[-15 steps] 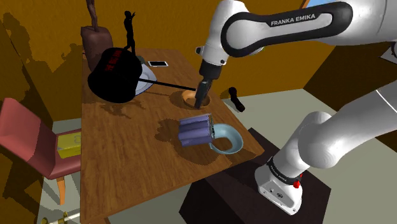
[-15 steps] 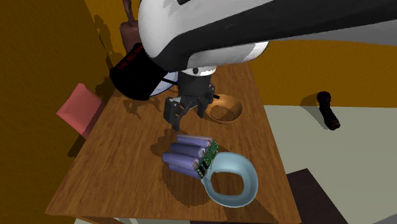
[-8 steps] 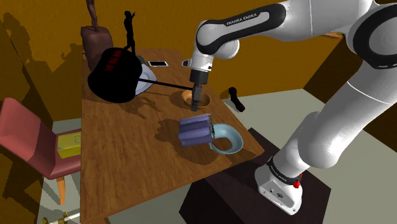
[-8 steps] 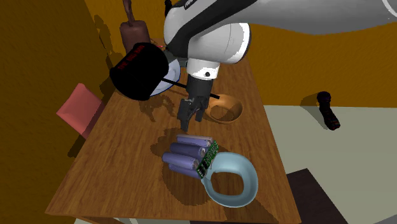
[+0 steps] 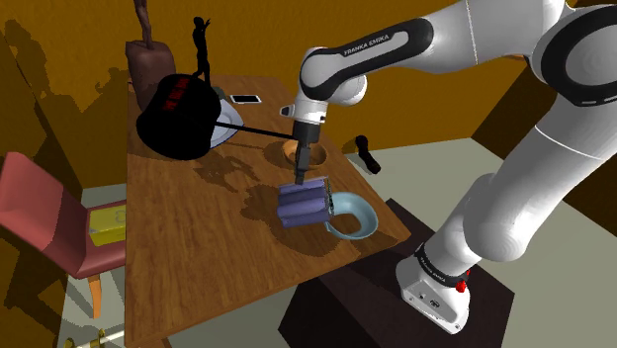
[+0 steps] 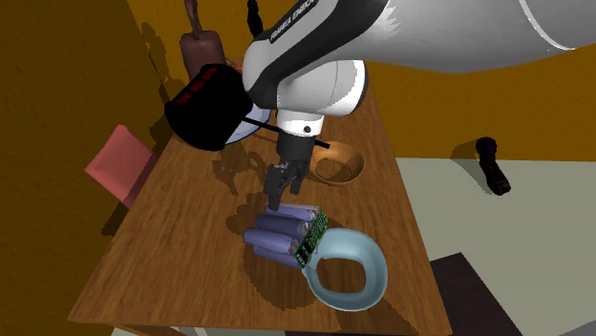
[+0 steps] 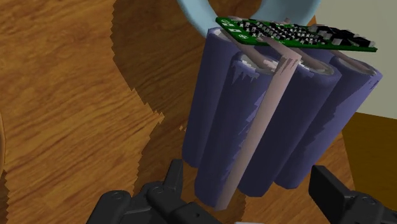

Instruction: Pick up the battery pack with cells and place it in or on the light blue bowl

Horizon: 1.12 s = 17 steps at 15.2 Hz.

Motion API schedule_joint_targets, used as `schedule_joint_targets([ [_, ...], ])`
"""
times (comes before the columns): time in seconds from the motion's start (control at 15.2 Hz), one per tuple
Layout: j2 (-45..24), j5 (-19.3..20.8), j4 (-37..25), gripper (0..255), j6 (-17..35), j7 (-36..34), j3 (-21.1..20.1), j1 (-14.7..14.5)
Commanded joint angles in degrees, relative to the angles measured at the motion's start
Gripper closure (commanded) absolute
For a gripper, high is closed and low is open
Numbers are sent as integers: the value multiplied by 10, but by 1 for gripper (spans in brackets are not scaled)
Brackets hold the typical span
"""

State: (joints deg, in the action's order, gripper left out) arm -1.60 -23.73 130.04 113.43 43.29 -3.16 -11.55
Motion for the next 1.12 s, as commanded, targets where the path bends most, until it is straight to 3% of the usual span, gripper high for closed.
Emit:
schedule_joint_targets([
  [0.0, 0, -1, 1, 0, 2, 0, 0, 0],
  [0.26, 0, -1, 1, 0, 1, 0, 0, 0],
  [0.33, 0, -1, 1, 255, 1, 0, 0, 0],
  [1.06, 9, 2, -4, 255, -12, -5, 0, 0],
])
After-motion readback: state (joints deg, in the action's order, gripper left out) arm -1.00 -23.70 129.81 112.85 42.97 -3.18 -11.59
